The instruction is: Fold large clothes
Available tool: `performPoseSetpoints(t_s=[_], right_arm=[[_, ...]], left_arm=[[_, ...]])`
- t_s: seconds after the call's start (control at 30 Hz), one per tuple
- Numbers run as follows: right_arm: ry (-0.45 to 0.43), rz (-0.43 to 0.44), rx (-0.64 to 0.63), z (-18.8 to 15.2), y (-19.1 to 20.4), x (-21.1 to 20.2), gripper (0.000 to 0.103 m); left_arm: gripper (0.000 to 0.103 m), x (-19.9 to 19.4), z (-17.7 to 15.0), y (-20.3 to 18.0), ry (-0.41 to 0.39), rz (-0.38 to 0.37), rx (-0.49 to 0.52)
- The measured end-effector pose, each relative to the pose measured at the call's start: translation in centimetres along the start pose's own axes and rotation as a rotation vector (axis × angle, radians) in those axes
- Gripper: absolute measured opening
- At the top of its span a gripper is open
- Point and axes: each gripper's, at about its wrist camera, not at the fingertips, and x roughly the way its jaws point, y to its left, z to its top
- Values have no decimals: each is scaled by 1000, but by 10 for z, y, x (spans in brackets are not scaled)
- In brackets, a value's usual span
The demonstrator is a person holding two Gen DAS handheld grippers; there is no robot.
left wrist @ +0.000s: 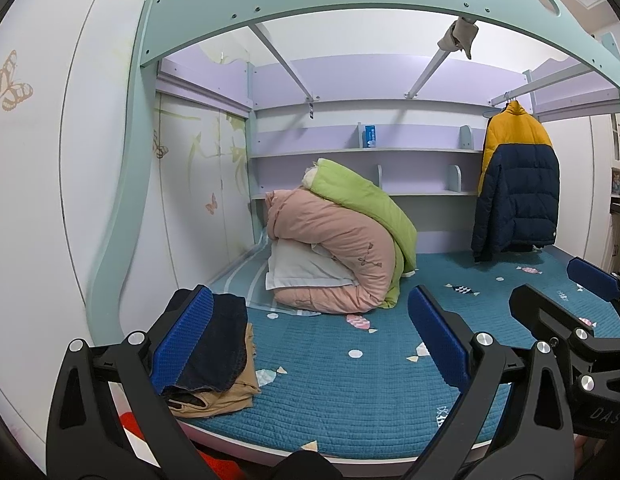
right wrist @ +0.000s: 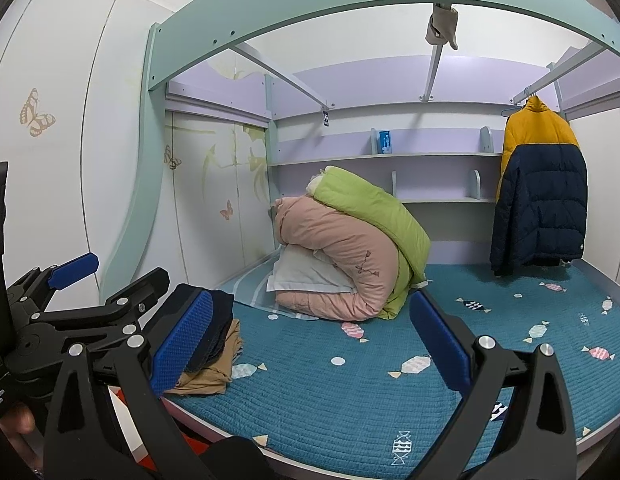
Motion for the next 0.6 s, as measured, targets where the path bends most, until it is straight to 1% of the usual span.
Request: performPoseSetpoints(t_s=[0.6], right_arm=[[2,4,1,0,-2,1,95]], left_arm=[[98,0,0,0,1,0,-1]])
